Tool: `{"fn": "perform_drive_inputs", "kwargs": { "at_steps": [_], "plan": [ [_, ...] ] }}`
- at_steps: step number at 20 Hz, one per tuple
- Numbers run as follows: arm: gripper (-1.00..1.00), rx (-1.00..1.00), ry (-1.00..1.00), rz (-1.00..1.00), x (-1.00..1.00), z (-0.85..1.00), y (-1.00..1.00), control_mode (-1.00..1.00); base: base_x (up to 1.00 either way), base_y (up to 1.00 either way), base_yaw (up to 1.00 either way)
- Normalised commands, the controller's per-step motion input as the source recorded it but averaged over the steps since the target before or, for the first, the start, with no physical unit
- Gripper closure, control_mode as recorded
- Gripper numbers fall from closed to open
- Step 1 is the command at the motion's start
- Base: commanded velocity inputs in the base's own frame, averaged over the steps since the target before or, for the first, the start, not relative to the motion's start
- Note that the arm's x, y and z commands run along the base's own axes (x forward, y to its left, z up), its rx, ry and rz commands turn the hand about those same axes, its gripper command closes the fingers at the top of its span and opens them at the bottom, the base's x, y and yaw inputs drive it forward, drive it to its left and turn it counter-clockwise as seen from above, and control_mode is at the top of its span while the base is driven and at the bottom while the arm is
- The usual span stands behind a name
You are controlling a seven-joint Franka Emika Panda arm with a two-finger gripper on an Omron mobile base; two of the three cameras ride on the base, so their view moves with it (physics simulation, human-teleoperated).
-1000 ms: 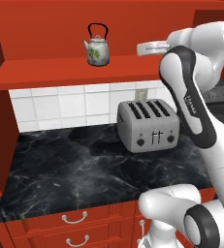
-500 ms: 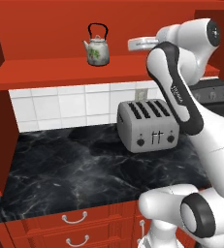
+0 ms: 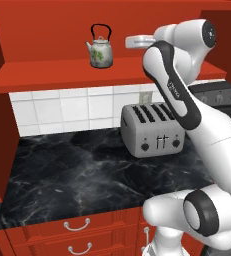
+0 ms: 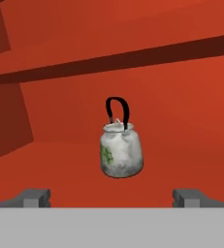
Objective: Open the cabinet, pick the kettle from the cabinet, and place it in the sink.
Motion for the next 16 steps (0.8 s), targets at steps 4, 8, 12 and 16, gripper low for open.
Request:
{"fn": "perform_drive_inputs", "kwargs": {
  "at_steps": [4,8,12,16],
  "plan": [
    [-1.0,0.03,-0.01,0.0,0.33,0.02,0.03,-1.0,0.0,0.0,0.0],
    [-1.0,0.01,-0.02,0.0,0.31,0.05,0.07,-1.0,0.0,0.0,0.0],
    [-1.0,0.01,-0.05,0.0,0.26,0.0,0.16,-1.0,0.0,0.0,0.0],
    [-1.0,0.0,-0.03,0.0,0.28,0.0,0.18,-1.0,0.0,0.0,0.0]
  ]
}}
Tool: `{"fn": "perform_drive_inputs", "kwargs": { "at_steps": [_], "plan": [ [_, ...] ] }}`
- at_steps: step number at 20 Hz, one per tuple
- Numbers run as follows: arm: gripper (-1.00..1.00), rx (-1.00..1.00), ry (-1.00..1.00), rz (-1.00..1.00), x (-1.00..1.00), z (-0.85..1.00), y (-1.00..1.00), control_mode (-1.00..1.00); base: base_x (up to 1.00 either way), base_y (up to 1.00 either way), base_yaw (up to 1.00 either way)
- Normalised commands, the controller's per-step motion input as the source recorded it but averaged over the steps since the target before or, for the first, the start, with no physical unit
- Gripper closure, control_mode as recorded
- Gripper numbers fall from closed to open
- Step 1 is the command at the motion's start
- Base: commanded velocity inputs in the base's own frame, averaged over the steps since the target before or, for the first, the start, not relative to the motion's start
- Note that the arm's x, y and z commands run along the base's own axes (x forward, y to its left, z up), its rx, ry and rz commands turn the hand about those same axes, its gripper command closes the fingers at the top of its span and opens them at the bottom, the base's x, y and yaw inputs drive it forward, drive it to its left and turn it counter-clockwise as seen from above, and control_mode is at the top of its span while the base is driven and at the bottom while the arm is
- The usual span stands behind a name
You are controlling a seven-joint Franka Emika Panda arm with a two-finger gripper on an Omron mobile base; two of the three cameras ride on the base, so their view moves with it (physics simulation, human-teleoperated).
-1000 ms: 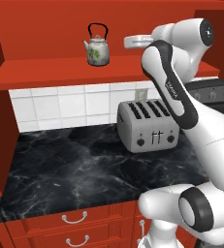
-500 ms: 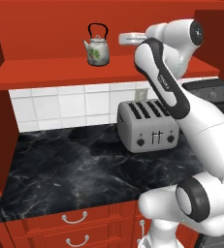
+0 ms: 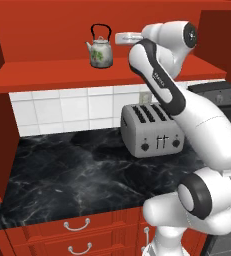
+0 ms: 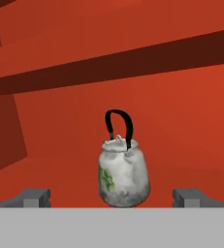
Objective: Open the cabinet, pick the kettle from the cabinet, and place it in the sink.
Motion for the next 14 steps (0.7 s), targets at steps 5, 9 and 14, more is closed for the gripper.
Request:
{"fn": "perform_drive_inputs", "kwargs": {
  "at_steps": [5,9,14],
  "plan": [
    [-1.0,0.0,-0.01,0.0,0.28,0.0,0.11,-1.0,0.0,0.0,0.0],
    [-1.0,0.0,0.0,0.0,0.28,0.0,0.0,-1.0,0.0,0.0,0.0],
    [-1.0,0.0,0.01,0.0,0.29,0.0,0.0,-1.0,0.0,0.0,0.0]
  ]
}}
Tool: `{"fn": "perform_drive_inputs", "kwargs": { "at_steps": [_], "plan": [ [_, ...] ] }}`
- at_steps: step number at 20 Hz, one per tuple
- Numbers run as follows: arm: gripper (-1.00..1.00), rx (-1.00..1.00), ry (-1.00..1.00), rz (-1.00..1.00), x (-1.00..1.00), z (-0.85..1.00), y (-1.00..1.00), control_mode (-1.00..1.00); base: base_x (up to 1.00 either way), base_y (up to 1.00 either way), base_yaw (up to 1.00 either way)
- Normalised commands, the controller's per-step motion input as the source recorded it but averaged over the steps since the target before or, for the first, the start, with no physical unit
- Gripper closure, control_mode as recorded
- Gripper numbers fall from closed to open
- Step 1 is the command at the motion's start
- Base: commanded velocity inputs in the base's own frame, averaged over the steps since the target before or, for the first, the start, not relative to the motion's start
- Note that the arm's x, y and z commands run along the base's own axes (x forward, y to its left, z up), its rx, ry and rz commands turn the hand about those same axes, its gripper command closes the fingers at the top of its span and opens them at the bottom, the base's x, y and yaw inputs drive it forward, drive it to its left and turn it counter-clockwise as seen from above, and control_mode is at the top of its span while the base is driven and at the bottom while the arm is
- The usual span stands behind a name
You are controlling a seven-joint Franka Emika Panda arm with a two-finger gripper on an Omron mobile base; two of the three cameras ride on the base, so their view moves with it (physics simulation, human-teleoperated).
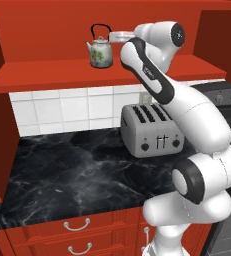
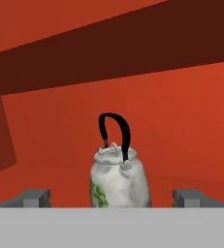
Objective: Open the cabinet, pick the kettle from the cabinet, and place it in the sink.
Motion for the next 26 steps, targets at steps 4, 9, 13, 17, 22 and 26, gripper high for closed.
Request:
{"fn": "perform_drive_inputs", "kwargs": {
  "at_steps": [4,9,13,17,22,26],
  "plan": [
    [-1.0,0.0,0.0,0.0,0.26,0.0,0.08,-1.0,0.0,0.0,0.0],
    [-1.0,0.0,0.0,0.0,0.27,-0.01,0.1,-1.0,0.0,0.0,0.0],
    [-1.0,0.0,0.0,0.0,0.26,0.0,0.06,-1.0,0.0,0.0,0.0],
    [-1.0,0.0,0.0,0.0,0.25,0.0,0.01,-1.0,0.0,0.0,0.0],
    [-1.0,0.0,0.01,0.0,0.2,-0.02,0.0,-1.0,0.0,0.0,0.0],
    [-1.0,0.0,0.02,0.0,0.19,-0.05,0.02,-1.0,0.0,0.0,0.0]
  ]
}}
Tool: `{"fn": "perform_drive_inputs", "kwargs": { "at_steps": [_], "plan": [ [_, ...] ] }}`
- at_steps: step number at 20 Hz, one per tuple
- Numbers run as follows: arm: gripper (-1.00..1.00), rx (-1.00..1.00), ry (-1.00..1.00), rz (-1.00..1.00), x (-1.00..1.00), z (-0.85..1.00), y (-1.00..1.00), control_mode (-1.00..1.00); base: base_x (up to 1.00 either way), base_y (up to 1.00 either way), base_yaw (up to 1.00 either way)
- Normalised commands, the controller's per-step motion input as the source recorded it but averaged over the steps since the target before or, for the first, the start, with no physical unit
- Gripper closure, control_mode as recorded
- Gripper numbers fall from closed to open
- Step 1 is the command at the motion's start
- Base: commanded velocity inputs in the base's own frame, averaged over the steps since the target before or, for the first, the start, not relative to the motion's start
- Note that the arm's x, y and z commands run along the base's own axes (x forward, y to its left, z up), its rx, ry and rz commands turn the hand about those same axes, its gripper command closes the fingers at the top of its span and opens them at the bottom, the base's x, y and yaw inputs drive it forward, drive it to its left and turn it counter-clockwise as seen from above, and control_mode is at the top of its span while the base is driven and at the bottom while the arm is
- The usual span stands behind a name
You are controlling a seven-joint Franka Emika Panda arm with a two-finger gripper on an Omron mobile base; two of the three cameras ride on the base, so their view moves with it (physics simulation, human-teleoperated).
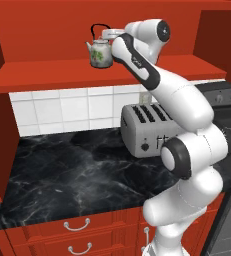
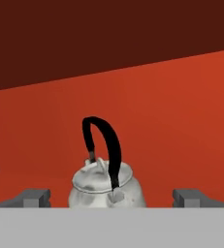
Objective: Open the cabinet, pick the kettle from the cabinet, and place it in the sink.
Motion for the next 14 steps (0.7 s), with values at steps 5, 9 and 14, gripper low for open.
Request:
{"fn": "perform_drive_inputs", "kwargs": {
  "at_steps": [5,9,14],
  "plan": [
    [-1.0,0.0,0.01,0.0,0.19,-0.04,0.02,-1.0,0.0,0.0,0.0],
    [-1.0,0.0,0.0,0.0,0.21,-0.01,0.0,-1.0,0.0,0.0,0.0],
    [-1.0,0.0,0.0,0.0,0.22,0.0,0.0,-1.0,0.0,0.0,0.0]
  ]
}}
